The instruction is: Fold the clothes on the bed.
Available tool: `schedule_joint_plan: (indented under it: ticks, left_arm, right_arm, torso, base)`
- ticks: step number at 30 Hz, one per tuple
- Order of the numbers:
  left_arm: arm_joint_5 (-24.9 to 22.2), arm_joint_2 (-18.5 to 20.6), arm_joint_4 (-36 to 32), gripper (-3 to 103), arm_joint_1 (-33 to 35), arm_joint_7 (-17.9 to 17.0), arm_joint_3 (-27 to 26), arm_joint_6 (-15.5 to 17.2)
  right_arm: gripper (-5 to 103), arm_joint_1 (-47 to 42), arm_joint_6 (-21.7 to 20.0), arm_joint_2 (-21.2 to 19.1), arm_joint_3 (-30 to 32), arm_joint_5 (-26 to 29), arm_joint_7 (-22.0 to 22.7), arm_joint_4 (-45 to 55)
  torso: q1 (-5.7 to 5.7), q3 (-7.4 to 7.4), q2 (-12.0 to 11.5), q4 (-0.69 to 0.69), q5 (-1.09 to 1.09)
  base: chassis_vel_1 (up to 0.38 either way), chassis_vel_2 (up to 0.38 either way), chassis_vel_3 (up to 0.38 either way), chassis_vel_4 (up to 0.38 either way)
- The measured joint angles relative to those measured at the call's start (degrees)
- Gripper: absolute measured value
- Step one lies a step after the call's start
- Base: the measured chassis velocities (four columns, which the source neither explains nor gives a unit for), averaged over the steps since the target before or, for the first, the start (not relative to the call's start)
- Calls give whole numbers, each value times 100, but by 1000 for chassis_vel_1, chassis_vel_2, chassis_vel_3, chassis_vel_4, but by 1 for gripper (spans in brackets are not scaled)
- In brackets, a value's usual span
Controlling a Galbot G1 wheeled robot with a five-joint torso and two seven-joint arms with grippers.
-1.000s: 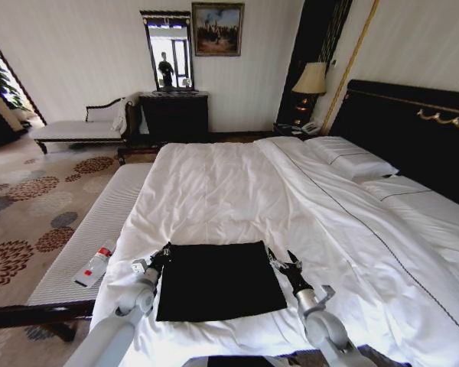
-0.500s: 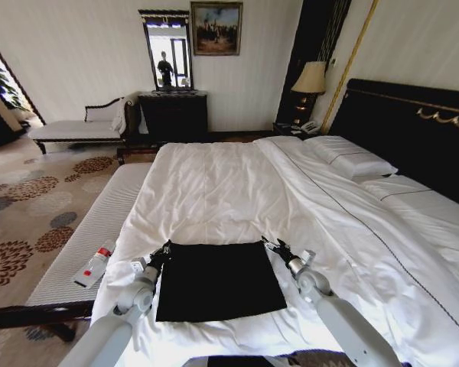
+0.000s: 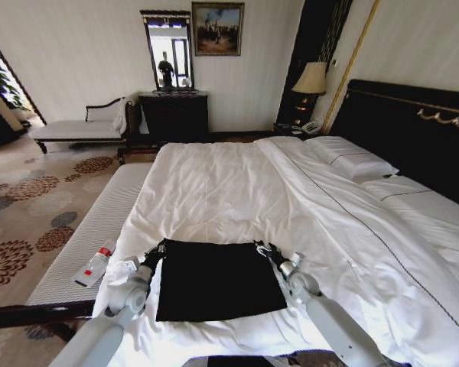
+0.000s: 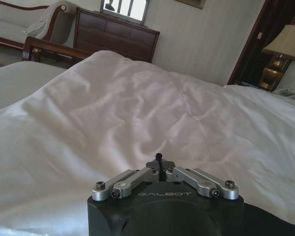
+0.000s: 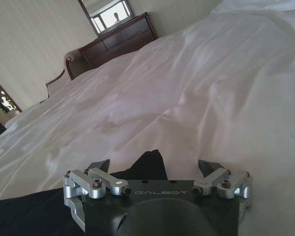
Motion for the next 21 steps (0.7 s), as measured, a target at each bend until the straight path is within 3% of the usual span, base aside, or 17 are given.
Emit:
schedule_joint_plan:
  ticks: [2,4,6,13,15,16,21]
  left_arm:
    - [2,5,-10,1,2,0,6,0]
    - [3,7,-27,1,6,0,11,0]
    - [4,6,-37,1,10,-1,12,0]
    - [11,-5,-59,1,14,-9,21,0]
    - [11,-5,-59,1,14,-9,21,0]
    - [14,-15,-59,1,11,-11,23,0]
    - [67,-50,-48,1,34,-16,22,0]
  right_arm:
    - [96,13,2,10,-14,11,34,-20]
    - [85,36,-2,11,-39,36,108,-59]
    - [85,44,-3,5,-51,41,125,-81]
    - [53,53,-8,-30,-65,77,161,-109]
    - [53,53,-8,-30,-65,77,161,-109]
    - [42,52,-8,-30,-64,77,186,-109]
    - [26,-24,7,-28,-54,22,223,5]
  torso:
    - [0,0,0,0,0]
    - [0,0,0,0,-1]
    - [0,0,0,0,-1]
    - [0,0,0,0,0]
    - [0,0,0,0,0]
    - [0,0,0,0,0]
    - [0,0,0,0,0]
  base:
    - [0,0,0,0]
    - [0,0,0,0]
    - [0,0,0,0]
    - [0,0,0,0]
    - [0,0,0,0]
    - [0,0,0,0]
    - [0,0,0,0]
